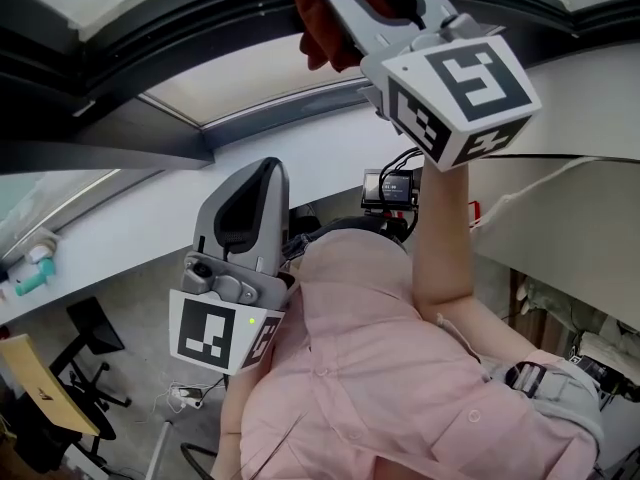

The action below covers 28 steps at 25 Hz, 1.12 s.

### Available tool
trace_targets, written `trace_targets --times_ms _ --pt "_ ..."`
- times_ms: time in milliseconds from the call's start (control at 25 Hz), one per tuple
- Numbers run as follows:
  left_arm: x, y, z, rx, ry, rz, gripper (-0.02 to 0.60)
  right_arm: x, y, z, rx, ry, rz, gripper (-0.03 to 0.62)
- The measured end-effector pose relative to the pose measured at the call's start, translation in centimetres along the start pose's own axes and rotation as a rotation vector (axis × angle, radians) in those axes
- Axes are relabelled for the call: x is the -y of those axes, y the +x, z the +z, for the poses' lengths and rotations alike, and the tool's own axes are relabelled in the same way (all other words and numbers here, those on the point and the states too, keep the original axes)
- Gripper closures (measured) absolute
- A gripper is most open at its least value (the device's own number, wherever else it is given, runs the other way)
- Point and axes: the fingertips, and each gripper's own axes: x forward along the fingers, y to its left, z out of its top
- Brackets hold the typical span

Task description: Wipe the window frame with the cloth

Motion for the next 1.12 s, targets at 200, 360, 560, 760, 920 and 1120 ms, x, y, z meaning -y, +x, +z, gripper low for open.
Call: trace_targets --times_ms 200,360,560,760,920,1120 --pt "-0.2 0.3 0.2 -0.008 0.002 -0.031 0.586 0.4 -0.2 -0.1 0.004 0.011 -0.014 0.528" --pt "0.0 0.7 0.2 -0.015 0.002 -0.050 0.586 1.0 -0.5 -0.2 0.002 0.015 -0.028 0.526" --pt "0.3 1.3 0.0 -0.021 -0.001 -0.060 0.586 2.1 -1.0 -0.6 0.006 0.024 -0.050 0.528" --pt "0.8 1.8 -0.1 -0.019 0.002 -0.063 0.586 3.2 -1.6 -0.6 0.013 0.029 -0.063 0.526" --pt "1.5 2.0 -0.1 -0.022 0.003 -0.063 0.586 4.0 -2.5 -0.6 0.018 0.039 -0.071 0.526" --pt "1.2 2.3 -0.3 -0.023 0.001 -0.057 0.586 4.4 -2.3 -1.2 0.014 0.047 -0.070 0.526"
